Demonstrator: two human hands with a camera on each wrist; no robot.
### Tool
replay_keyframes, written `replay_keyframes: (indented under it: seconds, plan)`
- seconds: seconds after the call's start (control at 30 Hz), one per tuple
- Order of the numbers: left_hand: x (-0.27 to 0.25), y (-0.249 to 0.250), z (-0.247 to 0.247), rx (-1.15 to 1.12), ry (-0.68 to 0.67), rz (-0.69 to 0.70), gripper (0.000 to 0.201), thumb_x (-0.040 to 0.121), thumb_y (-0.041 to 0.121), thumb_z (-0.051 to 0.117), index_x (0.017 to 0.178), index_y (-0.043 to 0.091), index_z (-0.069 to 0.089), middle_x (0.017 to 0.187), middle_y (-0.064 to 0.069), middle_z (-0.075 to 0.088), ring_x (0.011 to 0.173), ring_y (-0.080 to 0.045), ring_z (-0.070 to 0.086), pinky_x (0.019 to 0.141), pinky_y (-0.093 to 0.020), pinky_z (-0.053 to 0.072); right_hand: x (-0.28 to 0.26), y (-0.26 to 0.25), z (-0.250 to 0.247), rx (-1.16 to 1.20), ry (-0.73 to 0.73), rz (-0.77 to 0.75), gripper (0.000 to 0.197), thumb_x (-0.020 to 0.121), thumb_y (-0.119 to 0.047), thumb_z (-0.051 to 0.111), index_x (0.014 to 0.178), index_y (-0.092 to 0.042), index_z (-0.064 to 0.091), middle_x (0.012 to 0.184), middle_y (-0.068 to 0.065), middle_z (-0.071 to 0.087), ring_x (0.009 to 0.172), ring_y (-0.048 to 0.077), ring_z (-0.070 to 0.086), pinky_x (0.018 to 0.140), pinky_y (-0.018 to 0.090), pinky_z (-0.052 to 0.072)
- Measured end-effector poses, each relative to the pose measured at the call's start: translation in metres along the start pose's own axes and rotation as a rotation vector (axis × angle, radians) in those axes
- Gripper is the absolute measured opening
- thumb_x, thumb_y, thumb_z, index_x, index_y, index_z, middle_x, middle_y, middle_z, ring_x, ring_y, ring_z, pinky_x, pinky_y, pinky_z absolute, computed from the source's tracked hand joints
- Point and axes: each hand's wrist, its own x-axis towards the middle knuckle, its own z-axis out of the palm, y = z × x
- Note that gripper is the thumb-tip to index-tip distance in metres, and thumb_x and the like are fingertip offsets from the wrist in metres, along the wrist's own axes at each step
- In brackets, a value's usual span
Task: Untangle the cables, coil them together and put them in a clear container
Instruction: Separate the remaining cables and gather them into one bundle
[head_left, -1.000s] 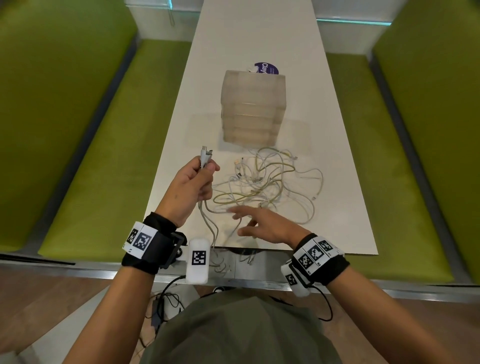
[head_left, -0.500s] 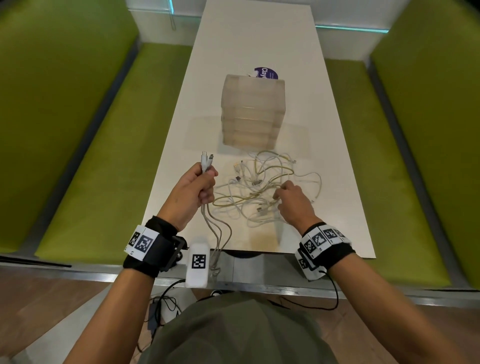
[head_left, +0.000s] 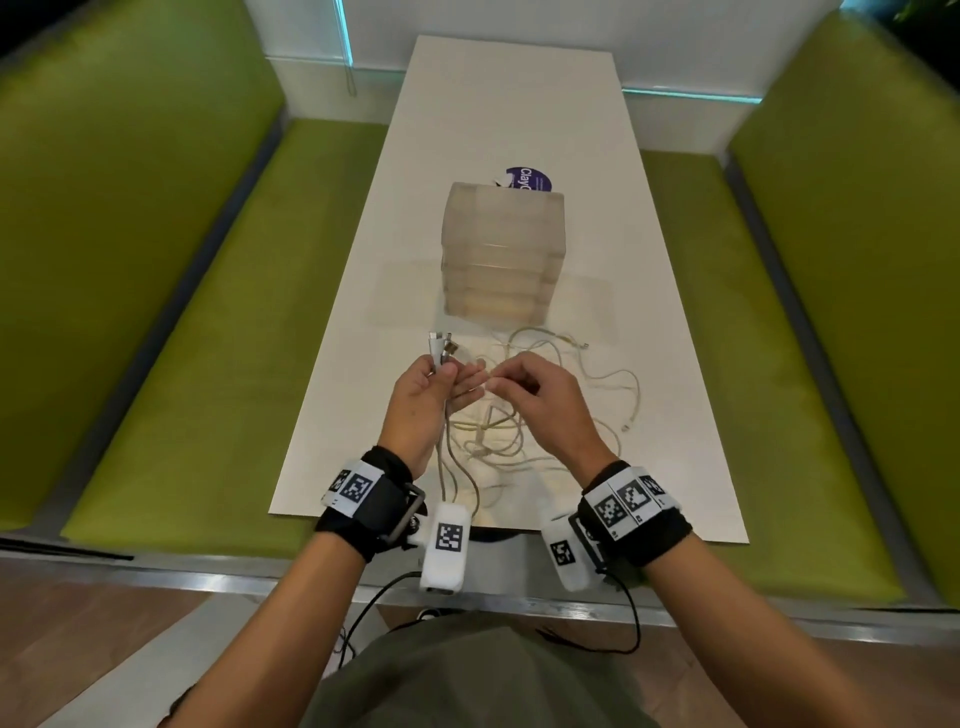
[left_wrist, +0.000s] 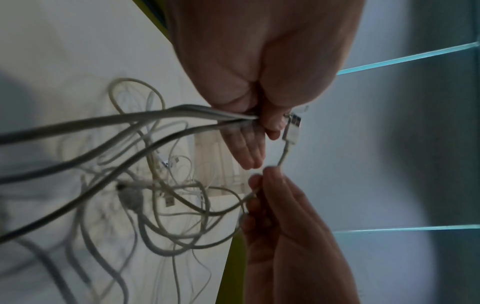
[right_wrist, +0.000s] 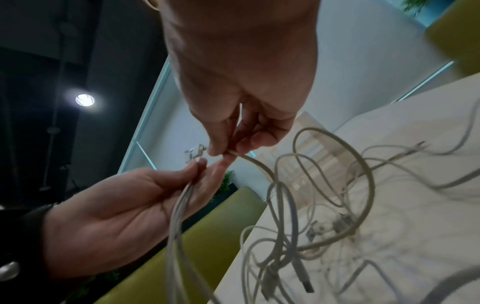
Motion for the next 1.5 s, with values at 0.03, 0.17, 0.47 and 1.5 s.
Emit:
replay_keyframes:
  seconds: [0.03, 0.17, 0.47, 1.5]
  plan:
    - [0.001, -0.001, 0.003, -0.002, 0.004, 0.0, 0.013, 0.101, 0.008, 0.039, 0.101, 0.001, 0.05, 0.109, -0.022, 0.065, 0.102, -0.026, 0.067, 0.086, -0.03, 0.056, 0.001, -0.002, 0.003, 0.029, -0.006, 0.011, 0.004, 0.083, -0.018, 0.07, 0.084, -0.014, 0.068, 0.072, -0.011, 0.063, 0.067, 0.0, 0.056, 0.067, 0.017, 0.045]
    - [0.003, -0.004, 0.006, 0.045, 0.026, 0.011, 0.02, 0.101, 0.009, 0.04, 0.11, -0.007, 0.049, 0.118, -0.018, 0.064, 0.102, -0.021, 0.067, 0.091, -0.029, 0.053, 0.004, -0.002, 0.013, 0.062, -0.031, 0.043, 0.005, 0.081, -0.024, 0.07, 0.081, -0.019, 0.069, 0.066, -0.008, 0.062, 0.064, 0.007, 0.054, 0.066, 0.027, 0.047]
    - [0.002, -0.003, 0.002, 0.067, -0.011, 0.006, 0.02, 0.099, 0.005, 0.042, 0.11, -0.002, 0.057, 0.118, -0.015, 0.064, 0.102, -0.02, 0.066, 0.089, -0.025, 0.052, 0.011, -0.005, 0.021, 0.099, -0.118, 0.036, 0.011, 0.081, -0.01, 0.069, 0.072, -0.016, 0.066, 0.09, -0.014, 0.069, 0.086, 0.006, 0.066, 0.083, 0.026, 0.053]
    - [0.007, 0.03, -0.02, 0.215, 0.163, 0.148, 0.022, 0.104, 0.015, 0.03, 0.092, 0.011, 0.047, 0.087, -0.006, 0.065, 0.071, -0.01, 0.062, 0.064, -0.023, 0.052, 0.074, 0.007, 0.017, -0.305, -0.198, -0.193, 0.016, 0.087, -0.007, 0.063, 0.098, -0.009, 0.074, 0.082, -0.004, 0.051, 0.076, 0.007, 0.05, 0.071, 0.002, 0.035]
